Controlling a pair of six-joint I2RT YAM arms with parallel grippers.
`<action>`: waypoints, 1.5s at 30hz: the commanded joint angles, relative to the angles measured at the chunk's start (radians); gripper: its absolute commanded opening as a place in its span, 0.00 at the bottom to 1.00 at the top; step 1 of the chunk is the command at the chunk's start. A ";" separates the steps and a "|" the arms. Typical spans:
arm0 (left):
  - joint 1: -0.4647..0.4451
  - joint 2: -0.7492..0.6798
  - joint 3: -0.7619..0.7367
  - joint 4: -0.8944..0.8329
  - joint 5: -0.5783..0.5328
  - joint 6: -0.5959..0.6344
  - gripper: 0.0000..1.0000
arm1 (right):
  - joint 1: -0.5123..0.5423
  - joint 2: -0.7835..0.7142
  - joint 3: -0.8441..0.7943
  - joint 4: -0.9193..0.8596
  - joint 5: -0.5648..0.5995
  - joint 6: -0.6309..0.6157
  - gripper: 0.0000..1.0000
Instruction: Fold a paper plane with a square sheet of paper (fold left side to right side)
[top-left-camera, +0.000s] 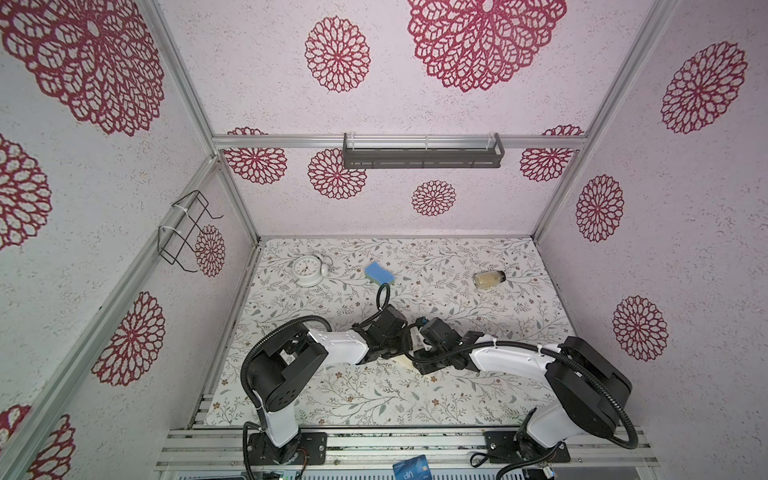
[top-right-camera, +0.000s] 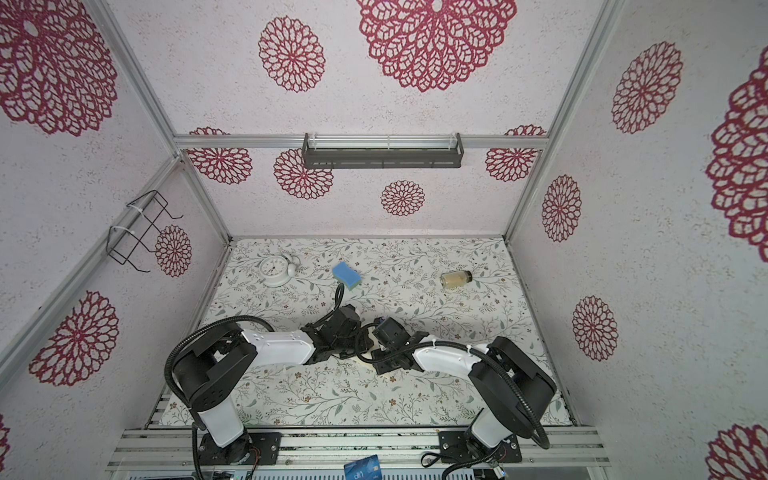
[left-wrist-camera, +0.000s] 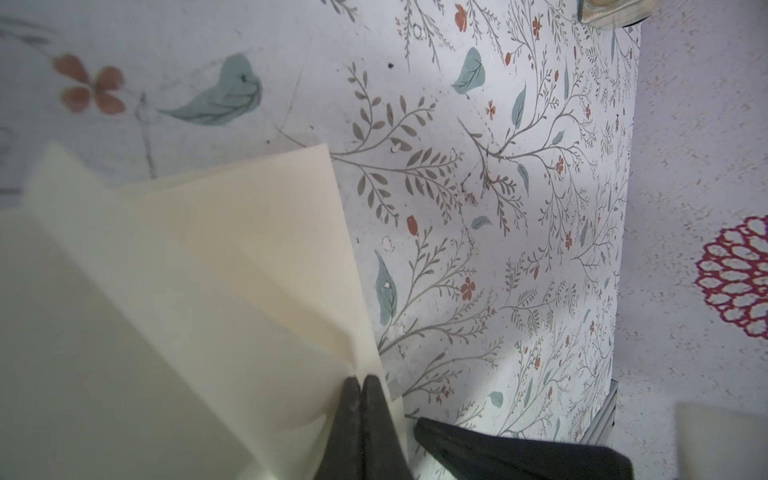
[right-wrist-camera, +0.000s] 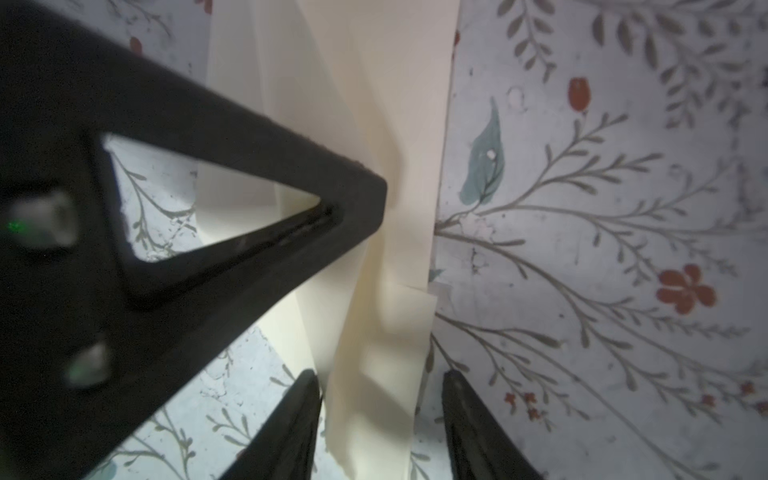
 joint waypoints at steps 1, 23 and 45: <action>0.004 0.003 0.024 -0.005 -0.010 -0.006 0.00 | 0.002 0.005 -0.025 -0.004 0.023 -0.006 0.44; 0.036 -0.147 -0.058 -0.017 0.013 0.039 0.00 | -0.061 0.012 -0.091 0.080 -0.110 0.037 0.24; -0.008 0.000 -0.042 0.053 0.023 0.049 0.00 | -0.084 -0.014 -0.091 0.078 -0.154 0.054 0.20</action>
